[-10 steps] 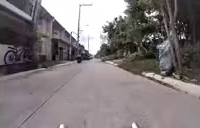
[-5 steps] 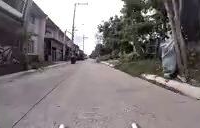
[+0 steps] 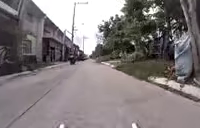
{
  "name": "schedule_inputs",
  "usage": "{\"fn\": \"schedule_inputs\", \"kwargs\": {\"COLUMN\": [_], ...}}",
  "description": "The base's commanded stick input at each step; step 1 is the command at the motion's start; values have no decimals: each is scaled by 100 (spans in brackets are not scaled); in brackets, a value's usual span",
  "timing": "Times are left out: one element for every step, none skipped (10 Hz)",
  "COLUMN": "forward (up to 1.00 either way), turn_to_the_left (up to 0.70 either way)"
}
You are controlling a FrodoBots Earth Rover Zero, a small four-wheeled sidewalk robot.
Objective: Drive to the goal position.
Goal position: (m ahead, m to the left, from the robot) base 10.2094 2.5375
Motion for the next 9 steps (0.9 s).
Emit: {"fn": "schedule_inputs", "kwargs": {"forward": [100, 100, 100, 100, 100, 100, 100, 100, 100], "turn_to_the_left": [1, 1, 1, 1, 1, 1, 1, 1, 1]}}
